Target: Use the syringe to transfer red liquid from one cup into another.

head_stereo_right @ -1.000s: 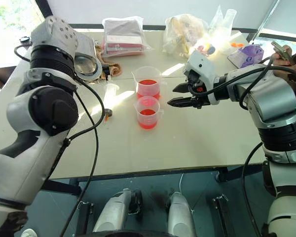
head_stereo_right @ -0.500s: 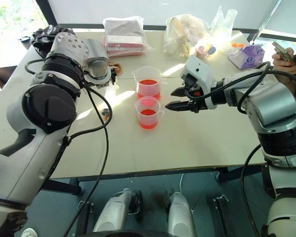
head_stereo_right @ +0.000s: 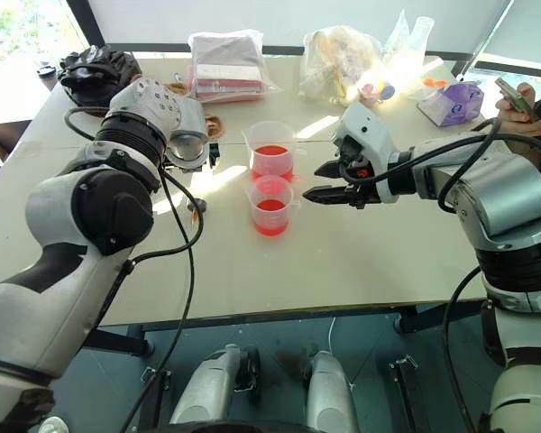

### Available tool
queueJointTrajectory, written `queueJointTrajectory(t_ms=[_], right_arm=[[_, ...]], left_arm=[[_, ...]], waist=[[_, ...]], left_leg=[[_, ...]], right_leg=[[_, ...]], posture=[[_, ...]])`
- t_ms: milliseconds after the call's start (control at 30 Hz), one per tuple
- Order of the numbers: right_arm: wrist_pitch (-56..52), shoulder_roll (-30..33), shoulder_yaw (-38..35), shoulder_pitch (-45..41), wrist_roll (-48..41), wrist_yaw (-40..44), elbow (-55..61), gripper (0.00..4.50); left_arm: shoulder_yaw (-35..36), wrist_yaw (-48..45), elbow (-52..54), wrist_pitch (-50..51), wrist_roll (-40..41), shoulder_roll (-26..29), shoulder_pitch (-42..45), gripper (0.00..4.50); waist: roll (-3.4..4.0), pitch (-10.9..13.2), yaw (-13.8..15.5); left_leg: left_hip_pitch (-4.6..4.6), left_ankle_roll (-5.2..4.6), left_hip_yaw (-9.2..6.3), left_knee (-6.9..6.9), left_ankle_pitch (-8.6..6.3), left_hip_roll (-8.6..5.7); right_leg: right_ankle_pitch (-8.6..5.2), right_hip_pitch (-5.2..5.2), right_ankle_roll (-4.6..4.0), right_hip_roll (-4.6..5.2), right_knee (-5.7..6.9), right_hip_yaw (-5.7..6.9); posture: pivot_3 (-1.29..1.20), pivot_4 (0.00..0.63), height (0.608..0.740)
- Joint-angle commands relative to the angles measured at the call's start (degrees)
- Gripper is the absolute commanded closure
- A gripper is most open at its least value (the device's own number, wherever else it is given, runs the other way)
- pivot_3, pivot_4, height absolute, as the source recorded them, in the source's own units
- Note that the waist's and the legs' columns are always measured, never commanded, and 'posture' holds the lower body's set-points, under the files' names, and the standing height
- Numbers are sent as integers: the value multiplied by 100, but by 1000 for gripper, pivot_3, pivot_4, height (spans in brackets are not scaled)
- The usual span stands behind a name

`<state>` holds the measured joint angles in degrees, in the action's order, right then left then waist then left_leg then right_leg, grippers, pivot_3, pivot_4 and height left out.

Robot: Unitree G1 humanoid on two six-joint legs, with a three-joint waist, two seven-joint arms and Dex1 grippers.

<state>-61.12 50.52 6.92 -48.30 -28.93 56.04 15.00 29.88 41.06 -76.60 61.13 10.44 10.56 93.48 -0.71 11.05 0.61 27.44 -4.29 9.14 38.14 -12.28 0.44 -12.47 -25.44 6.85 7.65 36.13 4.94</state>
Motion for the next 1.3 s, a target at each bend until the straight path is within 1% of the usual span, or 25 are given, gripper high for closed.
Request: queueJointTrajectory(t_ms=[33, 100, 400, 500, 633, 667, 800, 900, 1033, 1133, 1200, 1300], right_arm=[[-24, 105, -287, -41, -87, -64, 203, 1887], [-39, 118, -312, -22, -108, -92, 225, 1887], [-95, 171, -373, 30, -176, -201, 286, 1887], [-104, 196, -389, 47, -198, -229, 304, 1887], [-116, 243, -412, 79, -233, -278, 338, 1887], [-119, 256, -422, 90, -240, -288, 346, 1887], [-135, 285, -445, 112, -282, -331, 377, 1887], [-156, 297, -467, 127, -317, -368, 408, 1887], [-185, 259, -496, 140, -345, -443, 423, 1887], [-202, 202, -522, 193, -376, -496, 467, 1887], [-179, 168, -536, 225, -391, -542, 472, 1887], [-138, 104, -568, 220, -369, -663, 416, 1887]], left_arm=[[-454, -537, -11, 93, -292, 7, -21, 14], [-657, -819, -13, 97, -411, 6, -48, 14], [-1070, -1485, -32, -134, -673, -4, -227, 14], [-1100, -1653, -34, -228, -707, -8, -297, 860], [-1069, -1827, -40, -353, -668, 2, -395, 2734], [-1064, -1849, -42, -372, -665, 0, -409, 3090], [-999, -1810, -38, -446, -619, 19, -444, 3130], [-831, -1684, 19, -530, -476, 131, -363, 3131], [-817, -2125, 177, -603, -390, 399, -162, 3131], [-880, -2554, 391, -619, -317, 679, 41, 3131], [-943, -3194, 582, -562, -212, 871, 166, 3131], [-1244, -4094, 996, -660, -245, 1081, 324, 3131]], waist=[[0, 0, -3], [0, 0, -3], [0, 0, -4], [0, 0, -2], [0, 0, -1], [0, 0, 0], [0, -1, 2], [0, -1, -1], [0, -1, -8], [0, -1, -10], [0, -1, -13], [0, -1, -9]], left_leg=[[0, 0, 0, 0, 0, 0], [0, 0, 0, 0, 0, 1], [0, 0, -2, 0, 0, 2], [0, 0, -2, 0, 0, 2], [1, 0, -3, 0, 0, 2], [1, 0, -3, 0, 0, 2], [0, 1, -5, 0, 0, 2], [0, 0, -5, 0, 0, 2], [1, 1, -5, 0, 0, 3], [5, 1, -5, -1, 0, 3], [6, 1, -4, -1, 0, 3], [7, 1, -3, -1, 0, 3]], right_leg=[[0, 0, 0, 0, 0, 0], [0, -1, 0, -1, 1, 0], [0, -3, 0, 3, 0, 0], [0, -3, -1, 5, 0, -1], [1, -5, -1, 8, 0, -1], [1, -5, -2, 8, 0, -1], [1, -5, -2, 9, 0, -1], [2, -5, -4, 10, 0, -2], [3, -8, -5, 10, 0, -2], [3, -12, -5, 9, 0, -2], [3, -13, -5, 9, 0, -2], [3, -13, -5, 7, -1, -2]], posture=[[0, 150, 740], [0, 150, 740], [0, 150, 740], [0, 150, 740], [0, 150, 740], [0, 150, 740], [0, 150, 740], [0, 150, 740], [0, 150, 740], [0, 150, 740], [0, 150, 740], [0, 150, 740]])
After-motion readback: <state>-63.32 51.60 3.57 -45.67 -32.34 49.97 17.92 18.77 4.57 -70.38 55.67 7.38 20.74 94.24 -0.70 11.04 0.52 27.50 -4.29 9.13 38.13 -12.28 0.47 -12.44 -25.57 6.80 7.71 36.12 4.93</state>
